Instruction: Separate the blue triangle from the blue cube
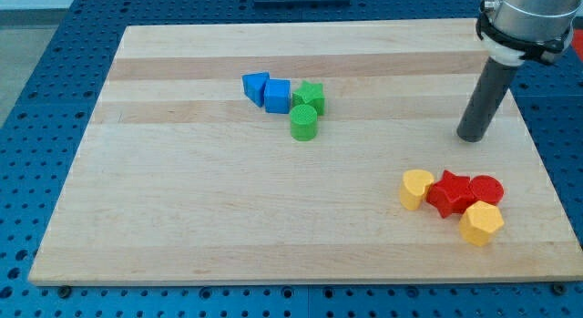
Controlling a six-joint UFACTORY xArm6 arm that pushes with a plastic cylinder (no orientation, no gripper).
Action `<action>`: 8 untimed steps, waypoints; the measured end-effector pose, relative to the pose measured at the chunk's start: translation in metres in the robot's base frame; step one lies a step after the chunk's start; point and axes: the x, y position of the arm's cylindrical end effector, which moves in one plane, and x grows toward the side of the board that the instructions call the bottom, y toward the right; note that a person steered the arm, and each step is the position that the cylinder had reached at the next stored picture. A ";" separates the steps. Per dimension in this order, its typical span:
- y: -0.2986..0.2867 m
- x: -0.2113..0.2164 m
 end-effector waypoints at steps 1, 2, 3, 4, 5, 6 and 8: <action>0.000 0.000; 0.000 0.000; -0.056 -0.041; -0.140 -0.097; -0.149 -0.102; -0.200 -0.112; -0.240 -0.112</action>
